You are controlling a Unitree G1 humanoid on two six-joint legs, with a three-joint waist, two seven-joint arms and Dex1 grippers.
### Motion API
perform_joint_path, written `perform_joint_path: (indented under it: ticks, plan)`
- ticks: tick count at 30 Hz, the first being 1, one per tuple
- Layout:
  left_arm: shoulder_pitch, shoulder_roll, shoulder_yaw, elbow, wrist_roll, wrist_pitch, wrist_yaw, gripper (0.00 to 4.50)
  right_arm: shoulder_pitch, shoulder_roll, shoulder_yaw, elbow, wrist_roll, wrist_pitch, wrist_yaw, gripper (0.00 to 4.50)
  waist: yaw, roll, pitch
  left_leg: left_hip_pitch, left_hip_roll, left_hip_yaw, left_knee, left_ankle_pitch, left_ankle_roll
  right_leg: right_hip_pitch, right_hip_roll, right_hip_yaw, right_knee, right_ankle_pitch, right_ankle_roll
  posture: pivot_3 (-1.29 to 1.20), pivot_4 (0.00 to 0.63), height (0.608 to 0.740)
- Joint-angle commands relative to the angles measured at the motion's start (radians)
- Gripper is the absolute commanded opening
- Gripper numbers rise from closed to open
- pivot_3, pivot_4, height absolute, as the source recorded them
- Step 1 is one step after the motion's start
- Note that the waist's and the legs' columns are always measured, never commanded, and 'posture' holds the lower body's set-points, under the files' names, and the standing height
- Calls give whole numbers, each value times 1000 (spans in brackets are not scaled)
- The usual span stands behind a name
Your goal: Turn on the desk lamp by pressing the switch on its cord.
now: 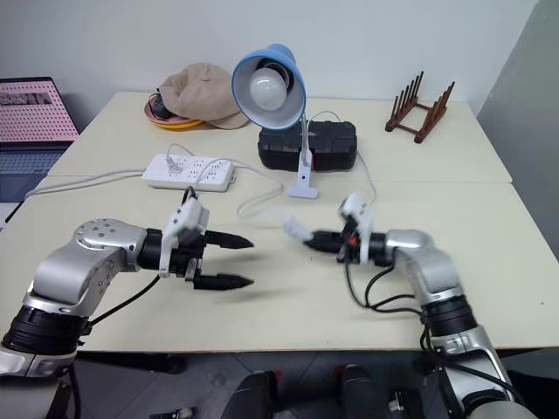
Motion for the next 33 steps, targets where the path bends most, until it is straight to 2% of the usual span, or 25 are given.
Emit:
perform_joint_path:
  ticks: [1, 5, 11, 28, 33]
  plan:
    - [-19, -66, 44, -71, -102, 127, 89, 4500, 11, -18, -65, -138, 149, 154, -19, 356, 0, 0, 0, 0, 0, 0, 0, 0, 0, 0, 0, 0, 0, 0, 0, 0, 150, 740]
    - [-68, -115, 36, -51, -109, 158, 137, 4500, 16, -32, -76, -187, 223, 234, -27, 356, 0, 0, 0, 0, 0, -1, 0, 0, 0, 0, 1, 0, 0, 0, 0, 0, 150, 740]
    - [-178, -206, 54, 2, -229, 294, 169, 4500, 17, -51, -60, -214, 276, 282, -27, 356, 0, 0, 0, 0, 0, -1, 1, 0, 0, 1, 1, 0, 0, 0, 0, 0, 150, 740]
    - [-241, -221, 12, 42, -233, 299, 137, 4500, 48, -89, -47, -266, 315, 309, -39, 356, 0, 0, 0, 0, 0, -1, 0, 0, 0, 1, 1, 0, -1, 0, 0, 0, 150, 740]
    - [-240, -219, 16, 38, -244, 306, 128, 3663, 50, -94, -47, -268, 319, 311, -40, 356, 0, 0, 0, 0, 0, -1, 0, 0, 0, 1, 1, 0, -1, 0, 0, 0, 150, 740]
